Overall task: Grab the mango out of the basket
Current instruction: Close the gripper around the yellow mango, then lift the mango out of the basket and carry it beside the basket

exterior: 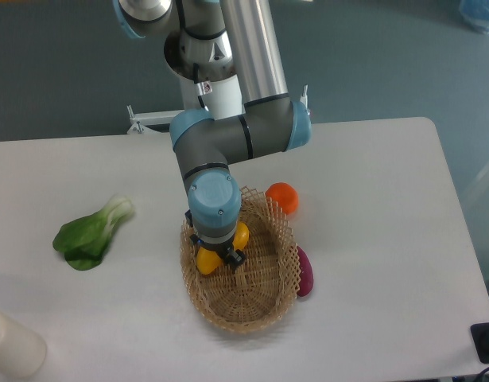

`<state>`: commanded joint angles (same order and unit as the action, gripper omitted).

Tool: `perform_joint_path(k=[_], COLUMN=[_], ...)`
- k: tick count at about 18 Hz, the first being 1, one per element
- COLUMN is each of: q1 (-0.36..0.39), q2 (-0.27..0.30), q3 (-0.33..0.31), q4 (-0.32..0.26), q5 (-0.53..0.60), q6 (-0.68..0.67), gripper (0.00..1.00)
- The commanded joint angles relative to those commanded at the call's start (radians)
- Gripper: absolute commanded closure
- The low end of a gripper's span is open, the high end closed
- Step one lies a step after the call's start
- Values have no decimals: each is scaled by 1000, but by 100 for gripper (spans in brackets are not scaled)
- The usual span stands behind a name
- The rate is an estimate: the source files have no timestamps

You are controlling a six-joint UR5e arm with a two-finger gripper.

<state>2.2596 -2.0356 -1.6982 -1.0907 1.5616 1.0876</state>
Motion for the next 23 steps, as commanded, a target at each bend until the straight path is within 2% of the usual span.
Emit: perform_joint_path(k=[8, 10, 15, 18, 23], q1=[28, 51, 120, 170, 267], q2=[21, 43, 75, 80, 94], q3=[61, 64, 69, 101, 109], q4=[-18, -21, -20, -21, -23], q5=[-11, -14, -6, -3, -2], q6=[14, 14, 89, 106, 247], gripper=[59, 59, 58, 58, 57])
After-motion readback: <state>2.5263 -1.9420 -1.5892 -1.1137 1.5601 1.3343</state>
